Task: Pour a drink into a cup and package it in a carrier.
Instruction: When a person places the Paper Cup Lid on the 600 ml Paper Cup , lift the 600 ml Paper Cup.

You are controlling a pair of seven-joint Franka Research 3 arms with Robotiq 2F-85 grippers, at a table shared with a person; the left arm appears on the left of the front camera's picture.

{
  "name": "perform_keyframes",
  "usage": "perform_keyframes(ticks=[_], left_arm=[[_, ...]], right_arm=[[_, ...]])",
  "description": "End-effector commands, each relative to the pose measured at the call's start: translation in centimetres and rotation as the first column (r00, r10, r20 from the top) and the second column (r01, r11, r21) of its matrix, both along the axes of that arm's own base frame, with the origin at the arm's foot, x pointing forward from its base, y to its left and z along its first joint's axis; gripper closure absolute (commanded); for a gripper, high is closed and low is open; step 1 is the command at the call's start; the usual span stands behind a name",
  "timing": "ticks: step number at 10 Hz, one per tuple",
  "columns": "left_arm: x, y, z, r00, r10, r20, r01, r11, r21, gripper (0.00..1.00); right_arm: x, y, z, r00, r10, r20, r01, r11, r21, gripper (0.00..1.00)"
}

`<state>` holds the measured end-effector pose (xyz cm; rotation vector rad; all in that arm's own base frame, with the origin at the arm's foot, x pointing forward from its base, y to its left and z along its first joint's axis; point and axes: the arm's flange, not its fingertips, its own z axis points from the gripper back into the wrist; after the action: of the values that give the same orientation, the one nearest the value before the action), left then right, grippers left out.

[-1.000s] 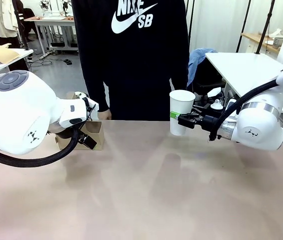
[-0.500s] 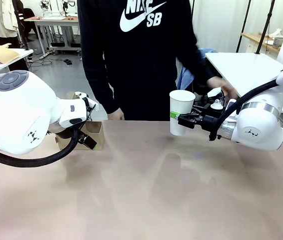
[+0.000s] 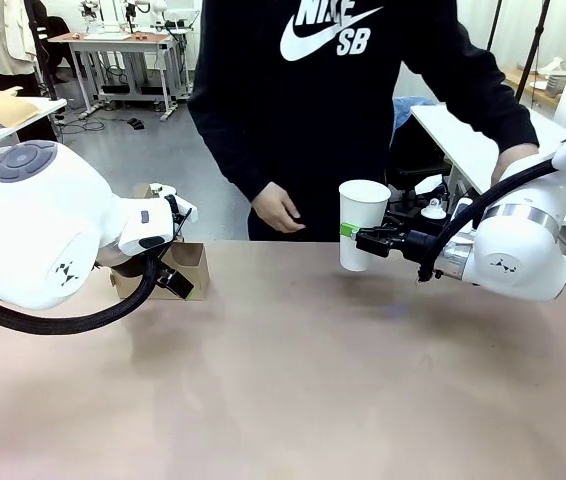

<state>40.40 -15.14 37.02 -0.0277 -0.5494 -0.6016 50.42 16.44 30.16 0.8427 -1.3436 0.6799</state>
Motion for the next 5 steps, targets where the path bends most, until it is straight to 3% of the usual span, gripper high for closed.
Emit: perform_keyframes(ticks=[1, 5], left_arm=[[-0.02, 0.01, 0.01, 1.000, 0.000, 0.000, 0.000, 1.000, -0.001, 0.00], [-0.02, 0.01, 0.01, 1.000, 0.000, 0.000, 0.000, 1.000, -0.001, 0.00]], right_arm=[[-0.13, 0.25, 0.61, 1.000, -0.016, 0.003, 0.016, 1.000, 0.003, 0.20], [-0.13, 0.25, 0.61, 1.000, -0.016, 0.003, 0.016, 1.000, 0.003, 0.20]])
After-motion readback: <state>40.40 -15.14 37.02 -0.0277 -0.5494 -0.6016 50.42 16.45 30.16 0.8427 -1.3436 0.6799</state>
